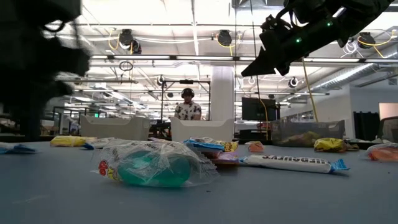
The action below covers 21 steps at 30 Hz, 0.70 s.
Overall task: Sort candy
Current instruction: Put the white chocolate into the white bin
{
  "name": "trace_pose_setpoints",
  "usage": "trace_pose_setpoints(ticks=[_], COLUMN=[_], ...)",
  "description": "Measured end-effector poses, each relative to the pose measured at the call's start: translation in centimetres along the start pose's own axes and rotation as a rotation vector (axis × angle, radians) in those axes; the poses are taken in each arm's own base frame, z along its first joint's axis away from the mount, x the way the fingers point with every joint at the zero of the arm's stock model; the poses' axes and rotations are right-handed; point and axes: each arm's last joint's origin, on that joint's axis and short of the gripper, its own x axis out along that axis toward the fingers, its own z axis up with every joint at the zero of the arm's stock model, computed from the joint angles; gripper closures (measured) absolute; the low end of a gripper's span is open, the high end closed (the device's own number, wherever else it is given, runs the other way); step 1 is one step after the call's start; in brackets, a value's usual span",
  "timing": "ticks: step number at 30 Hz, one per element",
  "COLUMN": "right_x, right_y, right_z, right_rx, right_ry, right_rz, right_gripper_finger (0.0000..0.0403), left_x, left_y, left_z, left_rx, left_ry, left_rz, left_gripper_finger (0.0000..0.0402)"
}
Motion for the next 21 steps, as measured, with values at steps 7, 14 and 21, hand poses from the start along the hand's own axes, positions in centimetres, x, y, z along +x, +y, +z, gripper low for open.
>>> trace_pose_setpoints(ticks=[7,14,21], right_x=[0.0,0.0,0.0], right_y=[0.0,0.0,0.0], right_z=[0.0,-0.1,-0.1], right_rx=[-0.004,-0.012,-0.013], right_ry=[0.001,0.013,0.015], right_rz=[0.000,0.000,0.000], right_gripper_finger=[0.0403,0.0403,0.0403], left_x=[-0.5,-0.5,0.0], left_y=[2.2,1.7,0.6], left_z=[2.6,1.9,0.9], left_rx=[0.004,0.121,0.194], left_ry=[-0.106,-0.010,0.060], left_rz=[0.036,-0.087,-0.143], left_gripper_finger=[0.0400,0.0342,0.0225])
